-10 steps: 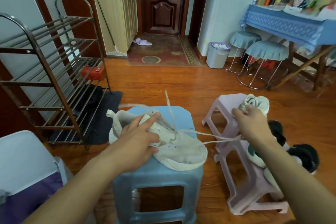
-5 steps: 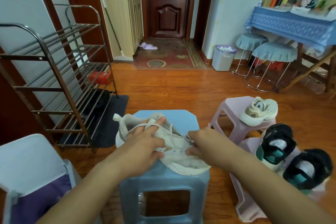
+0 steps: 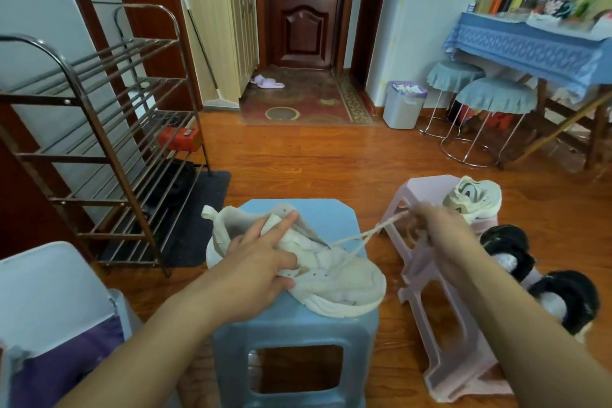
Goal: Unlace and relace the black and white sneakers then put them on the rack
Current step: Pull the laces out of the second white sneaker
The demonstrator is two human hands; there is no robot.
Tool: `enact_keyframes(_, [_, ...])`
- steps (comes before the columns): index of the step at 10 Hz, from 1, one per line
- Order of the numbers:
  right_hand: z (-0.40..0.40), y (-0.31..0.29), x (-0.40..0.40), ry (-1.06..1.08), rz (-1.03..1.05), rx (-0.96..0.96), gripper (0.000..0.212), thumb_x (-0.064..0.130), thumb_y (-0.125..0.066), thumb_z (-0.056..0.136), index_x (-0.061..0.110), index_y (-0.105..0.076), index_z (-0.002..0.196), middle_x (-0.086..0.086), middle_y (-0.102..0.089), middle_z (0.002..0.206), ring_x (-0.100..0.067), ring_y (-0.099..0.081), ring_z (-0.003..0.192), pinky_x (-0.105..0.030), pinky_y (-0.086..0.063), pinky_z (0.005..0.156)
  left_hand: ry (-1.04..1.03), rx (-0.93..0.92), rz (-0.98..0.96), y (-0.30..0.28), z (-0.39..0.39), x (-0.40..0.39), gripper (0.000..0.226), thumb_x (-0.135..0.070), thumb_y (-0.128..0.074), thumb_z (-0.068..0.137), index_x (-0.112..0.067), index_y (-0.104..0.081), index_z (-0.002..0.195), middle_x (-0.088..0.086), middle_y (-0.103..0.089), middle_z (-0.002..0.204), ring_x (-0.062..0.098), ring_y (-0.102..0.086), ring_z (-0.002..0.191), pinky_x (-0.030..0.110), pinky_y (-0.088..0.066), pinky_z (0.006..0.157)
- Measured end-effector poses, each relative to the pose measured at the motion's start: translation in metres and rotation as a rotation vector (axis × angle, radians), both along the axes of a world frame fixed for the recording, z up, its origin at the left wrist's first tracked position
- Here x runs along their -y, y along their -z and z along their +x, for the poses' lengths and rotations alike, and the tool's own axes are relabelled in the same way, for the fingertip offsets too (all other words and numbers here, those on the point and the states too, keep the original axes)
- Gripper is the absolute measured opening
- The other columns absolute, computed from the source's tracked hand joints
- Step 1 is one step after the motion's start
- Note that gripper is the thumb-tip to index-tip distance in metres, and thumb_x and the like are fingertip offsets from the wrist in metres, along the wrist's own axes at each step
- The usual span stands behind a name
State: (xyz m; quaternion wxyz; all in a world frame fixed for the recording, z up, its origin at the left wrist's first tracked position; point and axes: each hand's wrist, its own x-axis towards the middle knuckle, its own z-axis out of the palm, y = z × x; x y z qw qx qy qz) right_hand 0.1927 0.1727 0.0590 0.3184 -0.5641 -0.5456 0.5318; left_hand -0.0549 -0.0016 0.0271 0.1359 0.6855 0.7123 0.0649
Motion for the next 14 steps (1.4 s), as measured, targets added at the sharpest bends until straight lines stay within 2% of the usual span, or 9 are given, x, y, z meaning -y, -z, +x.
enact_keyframes(1, [-0.034,-0.012,0.027,-0.233,-0.226,-0.778,0.032,0.012,-0.05,0.095,0.013,-0.049,0.063,-0.009,-0.057,0.071,-0.02,-0.062,0.071,-0.031,-0.045,0.066,-0.004,0.017,-0.005,-0.002,0.001,0.0,0.026,-0.043,-0.059,0.1,-0.044,-0.049,0.076,-0.02,0.018,0.167,0.018,0.016,0.155,0.056,-0.018,0.121])
enact_keyframes(2, [-0.048,-0.015,0.044,-0.507,-0.221,-0.622,0.037,0.015,-0.052,0.097,0.018,-0.035,0.064,-0.001,-0.034,0.055,-0.013,-0.037,0.043,-0.028,-0.044,0.051,-0.007,0.017,-0.011,-0.002,0.002,0.0,0.021,-0.043,-0.058,0.1,-0.044,-0.055,0.079,-0.021,0.019,0.166,0.018,0.016,0.155,0.055,-0.018,0.122])
enact_keyframes(3, [-0.043,0.01,0.041,-0.647,0.629,0.517,0.031,0.029,-0.06,0.096,0.017,-0.045,0.071,0.004,-0.049,0.069,-0.014,-0.046,0.058,-0.035,-0.044,0.058,-0.015,0.016,-0.003,-0.001,0.001,0.0,0.01,-0.044,-0.059,0.099,-0.037,-0.064,0.092,-0.022,0.018,0.166,0.017,0.013,0.155,0.054,-0.021,0.12])
enact_keyframes(4, [-0.042,0.018,0.047,-0.754,0.695,0.782,0.031,0.05,-0.061,0.093,0.024,-0.055,0.109,0.007,-0.053,0.108,-0.016,-0.058,0.094,-0.038,-0.051,0.084,-0.018,0.025,-0.007,-0.003,0.003,0.001,0.01,-0.044,-0.059,0.099,-0.039,-0.062,0.091,-0.022,0.018,0.166,0.017,0.014,0.155,0.054,-0.021,0.12])
enact_keyframes(5, [-0.046,0.025,0.049,-0.855,0.643,0.892,0.058,0.057,-0.062,0.09,0.021,-0.048,0.134,0.002,-0.051,0.122,-0.022,-0.057,0.109,-0.04,-0.05,0.093,-0.016,0.019,-0.016,-0.004,0.002,0.001,0.011,-0.044,-0.058,0.1,-0.04,-0.061,0.09,-0.022,0.019,0.166,0.015,0.015,0.154,0.054,-0.019,0.121])
enact_keyframes(7, [-0.046,0.028,0.052,-0.883,0.954,0.986,0.005,0.017,-0.058,0.095,0.021,-0.059,0.099,0.001,-0.05,0.091,-0.024,-0.059,0.084,-0.032,-0.041,0.068,-0.001,-0.012,-0.013,-0.002,0.002,0.001,0.01,-0.045,-0.058,0.1,-0.039,-0.065,0.096,-0.022,0.018,0.166,0.017,0.014,0.155,0.054,-0.02,0.12])
enact_keyframes(10, [-0.008,0.027,0.056,-0.864,0.865,0.875,0.025,0.052,-0.053,0.097,0.027,-0.053,0.098,0.01,-0.049,0.094,-0.011,-0.053,0.084,-0.028,-0.043,0.071,-0.01,-0.022,-0.02,-0.002,0.003,-0.001,0.023,-0.044,-0.058,0.1,-0.046,-0.049,0.079,-0.022,0.018,0.166,0.02,0.008,0.155,0.053,-0.025,0.118])
enact_keyframes(11, [-0.018,0.035,0.065,-0.856,1.067,0.925,0.004,0.025,-0.061,0.095,0.025,-0.06,0.1,0.005,-0.055,0.09,-0.018,-0.06,0.08,-0.034,-0.051,0.066,-0.007,-0.029,-0.023,-0.004,0.002,-0.001,0.025,-0.045,-0.058,0.1,-0.047,-0.047,0.077,-0.023,0.019,0.165,0.019,0.008,0.155,0.052,-0.026,0.117])
enact_keyframes(14, [0.05,0.01,-0.009,-0.358,0.617,0.707,0.025,0.031,-0.076,0.087,0.025,-0.066,0.065,0.006,-0.052,0.097,-0.017,-0.051,0.091,-0.031,-0.044,0.076,0.006,-0.063,0.006,-0.002,0.001,0.003,0.014,-0.049,-0.054,0.1,-0.043,-0.056,0.088,-0.022,0.017,0.166,0.019,0.01,0.155,0.052,-0.014,0.123])
